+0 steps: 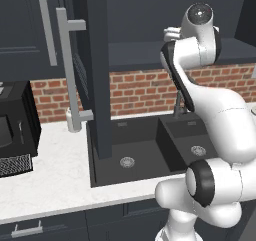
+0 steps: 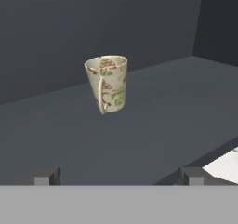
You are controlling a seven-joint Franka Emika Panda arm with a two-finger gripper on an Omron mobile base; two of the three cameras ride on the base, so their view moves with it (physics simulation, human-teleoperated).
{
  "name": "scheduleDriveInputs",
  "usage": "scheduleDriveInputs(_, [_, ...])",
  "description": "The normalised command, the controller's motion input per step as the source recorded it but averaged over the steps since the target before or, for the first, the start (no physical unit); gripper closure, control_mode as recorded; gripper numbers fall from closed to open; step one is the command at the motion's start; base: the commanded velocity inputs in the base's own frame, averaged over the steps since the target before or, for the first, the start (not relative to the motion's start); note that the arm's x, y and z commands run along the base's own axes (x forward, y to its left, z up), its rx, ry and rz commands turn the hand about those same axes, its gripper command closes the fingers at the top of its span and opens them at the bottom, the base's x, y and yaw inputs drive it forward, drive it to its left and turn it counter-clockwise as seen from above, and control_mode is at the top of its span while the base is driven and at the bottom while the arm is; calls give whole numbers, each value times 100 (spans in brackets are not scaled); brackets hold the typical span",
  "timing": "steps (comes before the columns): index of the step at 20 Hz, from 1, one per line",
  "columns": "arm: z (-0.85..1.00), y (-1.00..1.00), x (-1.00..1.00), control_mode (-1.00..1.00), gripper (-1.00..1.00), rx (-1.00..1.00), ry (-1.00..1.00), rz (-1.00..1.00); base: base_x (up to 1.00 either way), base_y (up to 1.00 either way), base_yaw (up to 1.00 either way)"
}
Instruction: Gather all objects into one cabinet and sort the glasses and bowls to opposite sides.
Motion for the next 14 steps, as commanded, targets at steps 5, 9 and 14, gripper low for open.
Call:
scheduleDriveInputs(5, [0,0,36,-100,-100,0,0,0,0,0,0])
scheduleDriveInputs(9, [0,0,45,-100,-100,0,0,0,0,0,0])
scheduleDriveInputs(14, [0,0,47,-100,-100,0,0,-1,0,0,0])
